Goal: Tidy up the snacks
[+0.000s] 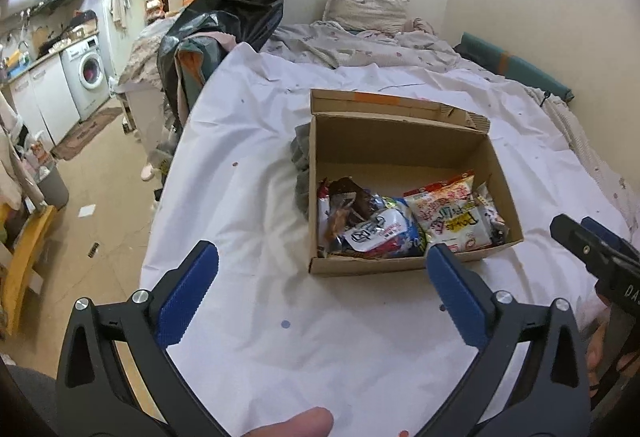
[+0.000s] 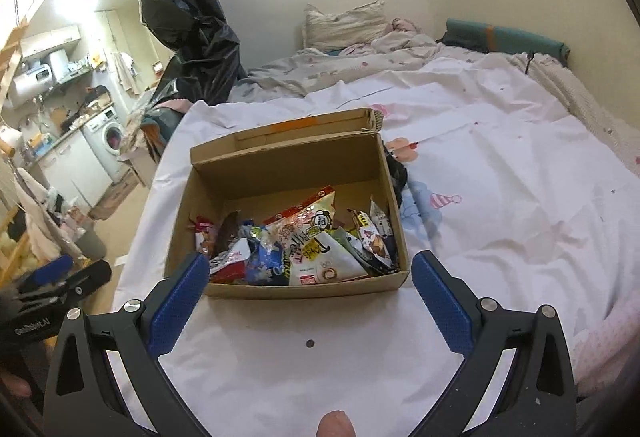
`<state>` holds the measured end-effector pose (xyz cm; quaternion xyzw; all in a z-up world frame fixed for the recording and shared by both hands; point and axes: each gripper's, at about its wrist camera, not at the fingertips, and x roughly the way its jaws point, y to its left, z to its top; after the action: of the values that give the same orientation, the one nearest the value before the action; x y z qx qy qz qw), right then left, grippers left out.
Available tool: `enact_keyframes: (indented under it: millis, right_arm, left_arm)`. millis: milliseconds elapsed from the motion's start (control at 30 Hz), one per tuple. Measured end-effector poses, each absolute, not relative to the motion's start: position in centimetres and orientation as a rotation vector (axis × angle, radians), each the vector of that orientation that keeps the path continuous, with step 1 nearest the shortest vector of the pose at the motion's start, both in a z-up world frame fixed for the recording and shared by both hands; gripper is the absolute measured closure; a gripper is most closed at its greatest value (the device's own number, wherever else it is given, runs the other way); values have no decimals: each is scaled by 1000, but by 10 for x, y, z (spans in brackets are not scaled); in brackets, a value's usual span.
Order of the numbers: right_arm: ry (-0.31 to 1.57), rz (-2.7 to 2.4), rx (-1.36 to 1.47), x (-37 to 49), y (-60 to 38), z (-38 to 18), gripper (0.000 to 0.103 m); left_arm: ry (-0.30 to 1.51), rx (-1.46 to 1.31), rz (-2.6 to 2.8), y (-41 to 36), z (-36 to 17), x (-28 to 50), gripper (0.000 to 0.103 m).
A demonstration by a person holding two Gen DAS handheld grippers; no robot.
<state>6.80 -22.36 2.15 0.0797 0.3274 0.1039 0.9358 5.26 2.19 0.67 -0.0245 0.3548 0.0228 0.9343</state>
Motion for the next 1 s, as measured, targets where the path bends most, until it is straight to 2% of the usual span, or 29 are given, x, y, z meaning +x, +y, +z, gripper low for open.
enact_keyframes:
  millis: [1000]
  right_arm:
    - [679, 172, 116, 79, -216, 11, 0]
  left_arm:
    - [720, -56, 81, 19, 3, 59, 0]
